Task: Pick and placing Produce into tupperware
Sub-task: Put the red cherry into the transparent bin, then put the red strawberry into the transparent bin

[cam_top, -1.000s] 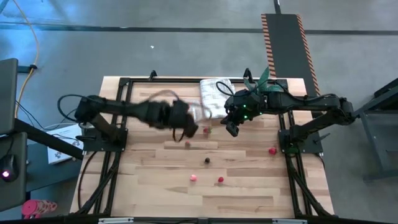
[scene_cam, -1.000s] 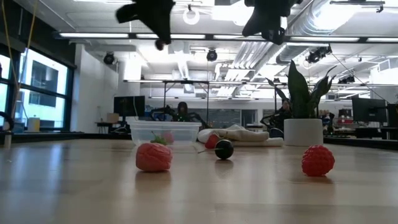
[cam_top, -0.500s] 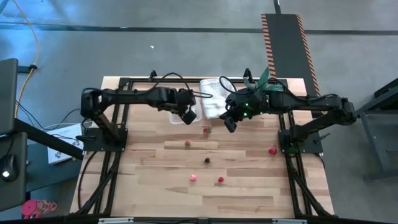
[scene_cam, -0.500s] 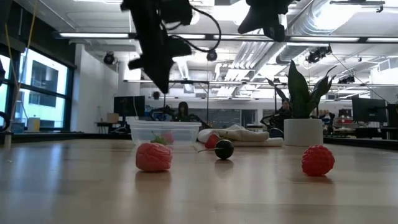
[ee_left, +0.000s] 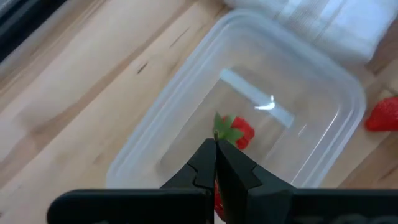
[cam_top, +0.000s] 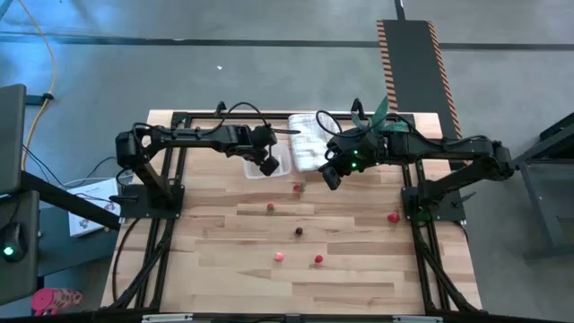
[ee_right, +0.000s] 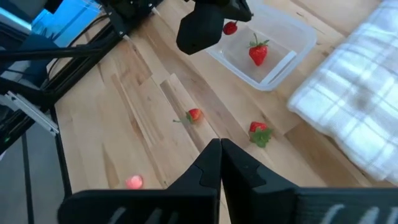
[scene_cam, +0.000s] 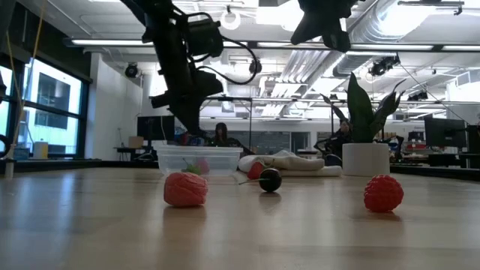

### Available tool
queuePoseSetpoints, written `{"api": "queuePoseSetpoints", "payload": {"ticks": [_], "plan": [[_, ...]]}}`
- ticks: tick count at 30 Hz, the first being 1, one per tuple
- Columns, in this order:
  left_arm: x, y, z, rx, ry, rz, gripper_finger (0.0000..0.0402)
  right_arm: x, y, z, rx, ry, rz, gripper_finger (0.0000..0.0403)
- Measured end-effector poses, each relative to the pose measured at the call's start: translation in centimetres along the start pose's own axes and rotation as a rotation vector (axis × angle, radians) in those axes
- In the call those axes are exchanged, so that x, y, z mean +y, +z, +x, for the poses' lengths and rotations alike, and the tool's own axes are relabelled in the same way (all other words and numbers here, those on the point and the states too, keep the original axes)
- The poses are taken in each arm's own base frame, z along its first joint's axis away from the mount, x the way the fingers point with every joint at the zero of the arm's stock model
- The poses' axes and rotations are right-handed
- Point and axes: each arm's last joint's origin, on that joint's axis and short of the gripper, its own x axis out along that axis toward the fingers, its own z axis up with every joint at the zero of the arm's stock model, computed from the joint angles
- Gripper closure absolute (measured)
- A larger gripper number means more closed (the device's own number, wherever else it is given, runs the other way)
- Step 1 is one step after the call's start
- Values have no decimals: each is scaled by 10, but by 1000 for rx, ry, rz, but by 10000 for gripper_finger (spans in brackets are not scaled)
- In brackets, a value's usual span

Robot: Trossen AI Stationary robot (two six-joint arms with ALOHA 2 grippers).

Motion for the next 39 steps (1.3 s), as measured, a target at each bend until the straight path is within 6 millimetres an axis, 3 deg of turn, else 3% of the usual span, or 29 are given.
{"api": "queuePoseSetpoints", "payload": {"ticks": [18, 30, 34, 39], "plan": [[-4, -4, 14, 18, -41, 34, 385, -1, -1, 0, 8, -6, 5, 402], [-5, -2, 3, 25, -124, 4, 237, -3, -6, 4, 81, -8, 8, 399], [0, -5, -12, 32, -121, -20, 186, -5, -11, 21, 176, -37, 20, 367], [10, -12, -39, 40, -111, -46, 141, -9, -18, 59, 267, -93, 21, 304]]}}
